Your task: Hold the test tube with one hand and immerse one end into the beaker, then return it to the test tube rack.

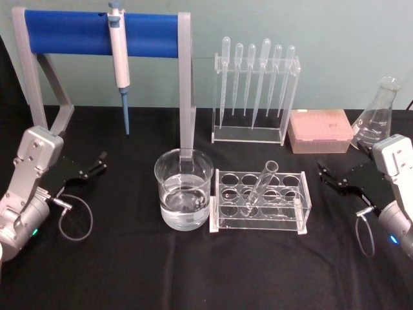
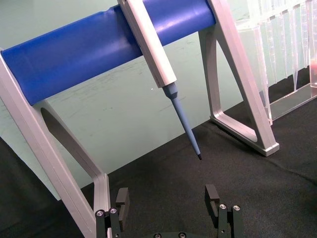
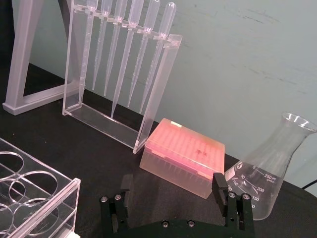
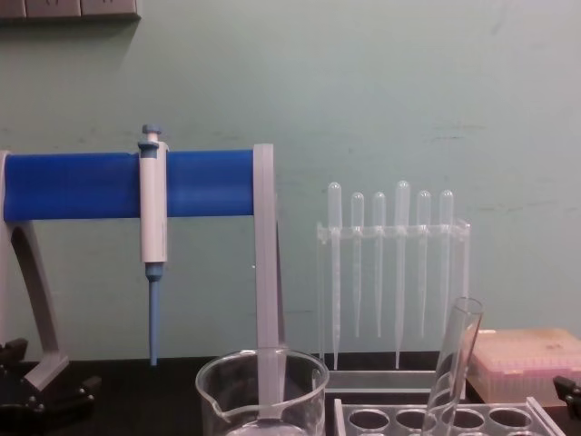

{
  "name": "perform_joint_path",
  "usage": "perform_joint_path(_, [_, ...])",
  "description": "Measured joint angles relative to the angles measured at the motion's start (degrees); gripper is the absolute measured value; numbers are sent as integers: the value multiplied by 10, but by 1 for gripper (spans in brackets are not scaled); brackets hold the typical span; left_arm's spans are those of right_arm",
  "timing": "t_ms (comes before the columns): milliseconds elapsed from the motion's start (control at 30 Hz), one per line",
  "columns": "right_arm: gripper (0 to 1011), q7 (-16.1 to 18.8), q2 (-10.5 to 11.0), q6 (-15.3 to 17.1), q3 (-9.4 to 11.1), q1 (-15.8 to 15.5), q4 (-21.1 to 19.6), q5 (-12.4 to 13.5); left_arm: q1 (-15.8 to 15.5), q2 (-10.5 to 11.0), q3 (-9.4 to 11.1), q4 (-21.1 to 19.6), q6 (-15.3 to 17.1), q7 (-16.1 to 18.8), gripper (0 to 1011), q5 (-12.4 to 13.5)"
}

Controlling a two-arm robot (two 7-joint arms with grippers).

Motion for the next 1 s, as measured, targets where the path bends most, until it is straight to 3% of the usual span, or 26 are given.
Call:
perform_joint_path(800, [1004, 0, 0, 0, 0, 0, 0, 0, 0, 0, 0, 0, 0, 0, 1000, 0])
perform_joint_path(1000, [1004, 15, 6, 2, 22, -17, -36, 17, 0, 0, 0, 0, 0, 0, 1000, 0])
